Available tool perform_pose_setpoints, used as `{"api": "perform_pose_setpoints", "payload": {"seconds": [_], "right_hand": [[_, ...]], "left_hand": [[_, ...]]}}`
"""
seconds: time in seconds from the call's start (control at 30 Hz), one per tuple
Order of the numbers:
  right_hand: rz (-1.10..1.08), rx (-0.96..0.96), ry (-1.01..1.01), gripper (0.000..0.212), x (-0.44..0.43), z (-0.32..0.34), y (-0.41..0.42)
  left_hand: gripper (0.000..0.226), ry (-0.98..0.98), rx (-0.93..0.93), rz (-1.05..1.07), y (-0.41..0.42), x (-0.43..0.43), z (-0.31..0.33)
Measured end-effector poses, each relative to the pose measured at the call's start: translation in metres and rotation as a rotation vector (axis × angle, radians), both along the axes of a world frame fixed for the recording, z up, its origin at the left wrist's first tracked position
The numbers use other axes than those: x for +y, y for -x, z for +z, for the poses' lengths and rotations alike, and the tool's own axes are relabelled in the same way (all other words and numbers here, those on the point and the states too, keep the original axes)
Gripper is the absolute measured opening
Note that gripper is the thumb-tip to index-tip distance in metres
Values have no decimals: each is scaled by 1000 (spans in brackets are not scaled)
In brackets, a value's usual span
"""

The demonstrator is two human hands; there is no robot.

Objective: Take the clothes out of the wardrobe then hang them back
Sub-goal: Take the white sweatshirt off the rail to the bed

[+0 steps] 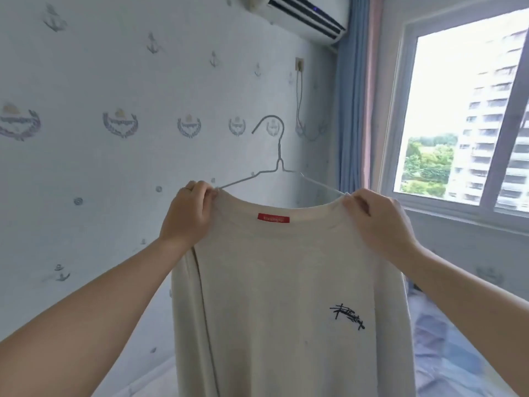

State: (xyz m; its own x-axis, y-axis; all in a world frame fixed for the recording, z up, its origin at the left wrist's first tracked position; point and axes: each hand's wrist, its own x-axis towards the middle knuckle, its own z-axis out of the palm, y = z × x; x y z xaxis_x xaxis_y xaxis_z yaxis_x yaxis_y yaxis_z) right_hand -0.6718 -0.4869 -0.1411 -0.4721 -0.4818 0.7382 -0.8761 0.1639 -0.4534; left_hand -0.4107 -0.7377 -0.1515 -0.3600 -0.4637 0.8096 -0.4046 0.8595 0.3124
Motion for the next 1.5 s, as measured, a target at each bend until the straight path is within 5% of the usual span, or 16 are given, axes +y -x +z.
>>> {"api": "perform_pose_setpoints", "payload": {"seconds": [0.5,0.7,1.23,1.5], "right_hand": [[41,-368,-169,32,-79,-147,109],[-15,-532,-248,28,-98,-218,189],[-241,-585,-414,9,-171,-335,344],[-574,-625,-609,13,-245,-394,409]], "left_hand": [[35,-51,-247,-71,175,-133,-121],[24,-123,-387,-66,278,-162,-182],[21,-362,-558,-146,459,-236,-315],[20,-477,-667,-241,546,-308,-397]]}}
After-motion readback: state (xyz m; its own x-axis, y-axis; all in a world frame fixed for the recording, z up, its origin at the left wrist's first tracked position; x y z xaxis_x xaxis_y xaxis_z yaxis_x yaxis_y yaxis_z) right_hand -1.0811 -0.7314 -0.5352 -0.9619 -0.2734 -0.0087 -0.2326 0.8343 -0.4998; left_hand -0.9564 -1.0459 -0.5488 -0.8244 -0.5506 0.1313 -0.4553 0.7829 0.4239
